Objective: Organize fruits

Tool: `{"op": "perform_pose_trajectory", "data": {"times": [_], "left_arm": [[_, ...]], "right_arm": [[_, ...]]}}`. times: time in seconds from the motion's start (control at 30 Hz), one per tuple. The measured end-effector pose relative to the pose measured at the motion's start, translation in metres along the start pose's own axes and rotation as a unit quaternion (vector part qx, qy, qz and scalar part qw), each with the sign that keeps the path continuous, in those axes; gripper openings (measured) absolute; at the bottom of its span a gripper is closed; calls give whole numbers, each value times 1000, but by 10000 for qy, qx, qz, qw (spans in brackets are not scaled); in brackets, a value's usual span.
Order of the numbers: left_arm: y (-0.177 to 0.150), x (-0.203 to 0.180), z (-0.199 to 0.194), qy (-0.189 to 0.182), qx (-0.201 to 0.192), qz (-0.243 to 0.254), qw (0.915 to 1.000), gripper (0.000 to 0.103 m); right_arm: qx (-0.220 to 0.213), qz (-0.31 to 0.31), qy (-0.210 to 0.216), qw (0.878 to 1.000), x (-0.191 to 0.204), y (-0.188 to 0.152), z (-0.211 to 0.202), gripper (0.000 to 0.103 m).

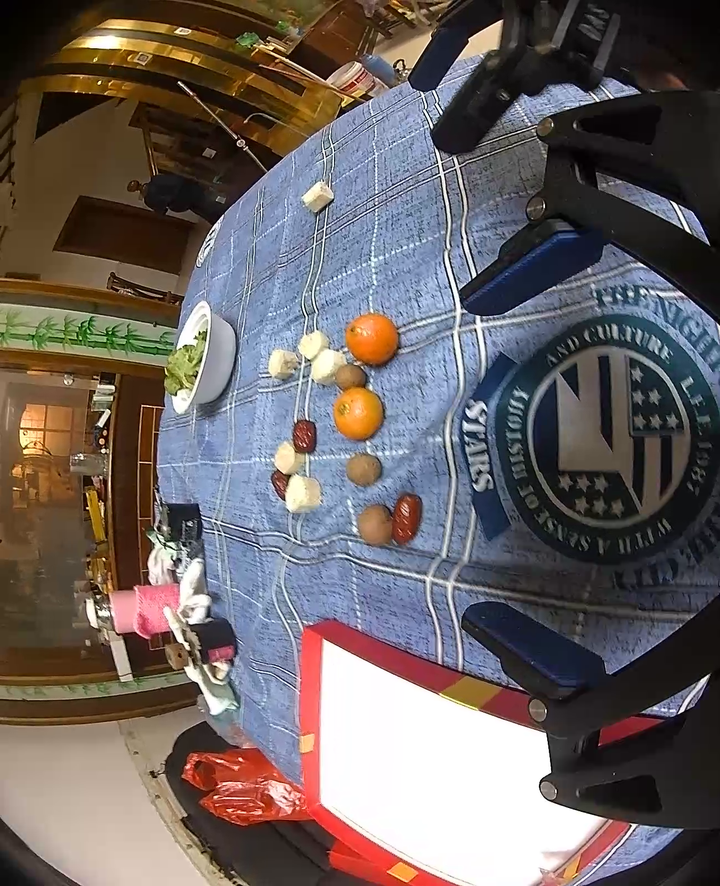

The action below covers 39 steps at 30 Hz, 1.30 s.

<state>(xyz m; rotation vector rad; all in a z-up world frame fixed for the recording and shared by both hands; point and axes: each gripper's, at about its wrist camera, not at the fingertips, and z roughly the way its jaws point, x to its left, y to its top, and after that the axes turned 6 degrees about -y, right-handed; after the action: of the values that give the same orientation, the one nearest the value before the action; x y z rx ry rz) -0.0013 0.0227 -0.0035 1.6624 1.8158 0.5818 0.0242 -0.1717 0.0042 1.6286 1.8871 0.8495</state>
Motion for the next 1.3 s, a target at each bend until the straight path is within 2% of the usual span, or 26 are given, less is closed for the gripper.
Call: {"op": "perform_pose_trajectory", "data": {"times": [0.17, 0.27, 0.47, 0.53, 0.57, 0.67, 0.77, 0.8, 0.83, 0.93, 1.03, 1.1, 1.2, 1.3], "left_arm": [[-3, 28, -1, -152, 47, -311, 9994, 103], [-3, 31, 1, -73, 75, -261, 9996, 103], [-2, 22, 5, -205, 143, -77, 9997, 103], [0, 18, 11, -315, 230, -56, 9992, 103], [1, 17, 13, -343, 255, -54, 9991, 103], [3, 18, 17, -328, 293, -64, 9990, 103], [10, 24, 17, -319, 276, -154, 9990, 103], [12, 26, 17, -318, 268, -187, 9990, 103], [14, 27, 17, -334, 264, -209, 9989, 103], [20, 24, 22, -351, 273, -228, 9987, 103], [23, 7, 30, -385, 313, -81, 9987, 103], [25, -16, 37, -535, 322, 154, 9979, 102], [31, -48, 52, -623, 394, 413, 9964, 91], [38, -66, 67, -687, 472, 392, 9957, 89]], "right_arm": [[102, 53, -156, 9998, -21, 2, 8, 103], [58, 67, -68, 9999, -37, 11, 17, 103], [109, 274, -232, 9993, -87, 49, 62, 101], [150, 343, -357, 9987, -104, 66, 84, 96], [249, 362, -369, 9984, -109, 72, 95, 90], [715, 429, -368, 9958, -122, 88, 137, 61], [1094, 401, -444, 9922, -129, 93, 171, 50], [1152, 396, -433, 9916, -128, 92, 177, 38], [1225, 386, -349, 9911, -127, 91, 182, 32], [1214, 176, -475, 9913, -119, 90, 183, 29], [1032, 331, -370, 9934, -116, 82, 166, 29], [869, 448, -223, 9950, -115, 78, 149, 29], [538, 667, 46, 9963, -115, 70, 121, 29], [258, 878, 239, 9955, -120, 67, 105, 29]]}}
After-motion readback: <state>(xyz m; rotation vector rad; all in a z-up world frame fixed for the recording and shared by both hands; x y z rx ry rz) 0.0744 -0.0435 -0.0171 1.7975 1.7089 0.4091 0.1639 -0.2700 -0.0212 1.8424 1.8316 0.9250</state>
